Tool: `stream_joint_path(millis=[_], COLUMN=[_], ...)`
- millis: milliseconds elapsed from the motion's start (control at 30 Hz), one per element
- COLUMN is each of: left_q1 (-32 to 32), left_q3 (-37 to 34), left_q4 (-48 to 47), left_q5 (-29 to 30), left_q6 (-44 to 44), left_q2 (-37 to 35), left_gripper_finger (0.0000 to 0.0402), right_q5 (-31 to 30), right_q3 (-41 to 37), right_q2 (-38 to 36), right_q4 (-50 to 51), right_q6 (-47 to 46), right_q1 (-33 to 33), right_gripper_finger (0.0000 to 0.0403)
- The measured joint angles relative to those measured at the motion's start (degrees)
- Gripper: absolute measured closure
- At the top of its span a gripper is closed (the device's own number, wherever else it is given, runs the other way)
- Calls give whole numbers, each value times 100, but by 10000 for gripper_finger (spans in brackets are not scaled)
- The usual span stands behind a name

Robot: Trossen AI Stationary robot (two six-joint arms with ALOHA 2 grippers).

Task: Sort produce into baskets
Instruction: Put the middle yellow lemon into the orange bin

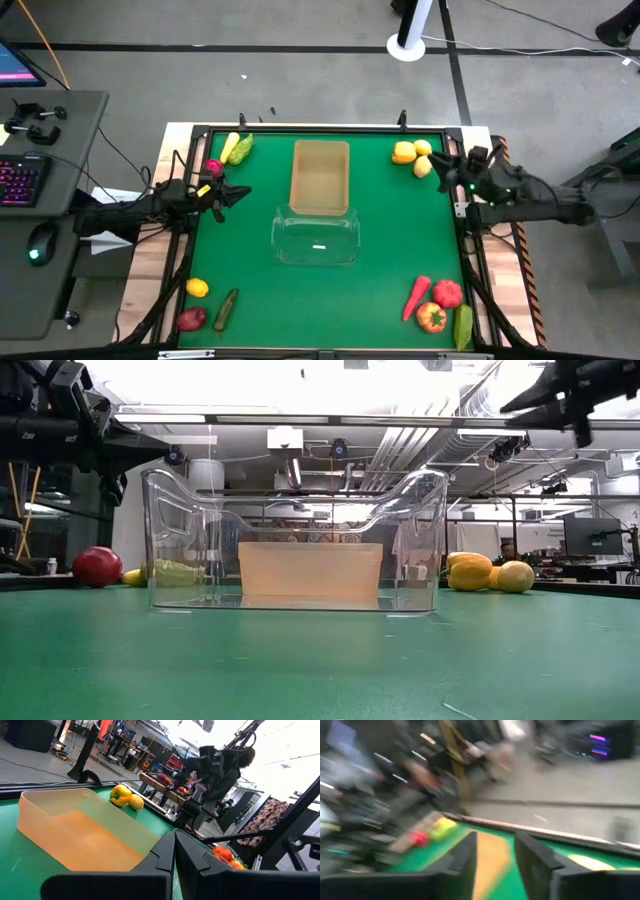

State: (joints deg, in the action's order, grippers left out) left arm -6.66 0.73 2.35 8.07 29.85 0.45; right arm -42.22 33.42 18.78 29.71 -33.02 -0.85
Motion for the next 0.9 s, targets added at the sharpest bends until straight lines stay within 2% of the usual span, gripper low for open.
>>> stream_joint_path(millis=[133, 300, 367, 467, 600, 900], left_q1=[-2, -2, -2, -1, -1, -2], left_q3=[0, 0, -2, 0, -1, -2], left_q4=[0, 0, 0, 0, 0, 0], left_q5=[-1, -1, 1, -1, 1, -1], left_q6=[0, 0, 0, 0, 0, 0], left_q2=[0, 2, 0, 1, 0, 0], left_gripper_finger=[401, 401, 401, 401, 401, 401], right_q5=[-186, -124, 47, 736, 1578, 1974], right_q3=[786, 936, 936, 936, 937, 938], right_q2=[1315, 2919, 3481, 4161, 4868, 5626], right_q4=[1653, 2043, 2080, 2060, 1851, 1750], right_q6=[-749, -2042, -2709, -3146, -3008, -2223], right_q1=[-507, -1460, -1917, -2665, -3426, -4237], right_gripper_finger=[179, 112, 105, 104, 105, 105])
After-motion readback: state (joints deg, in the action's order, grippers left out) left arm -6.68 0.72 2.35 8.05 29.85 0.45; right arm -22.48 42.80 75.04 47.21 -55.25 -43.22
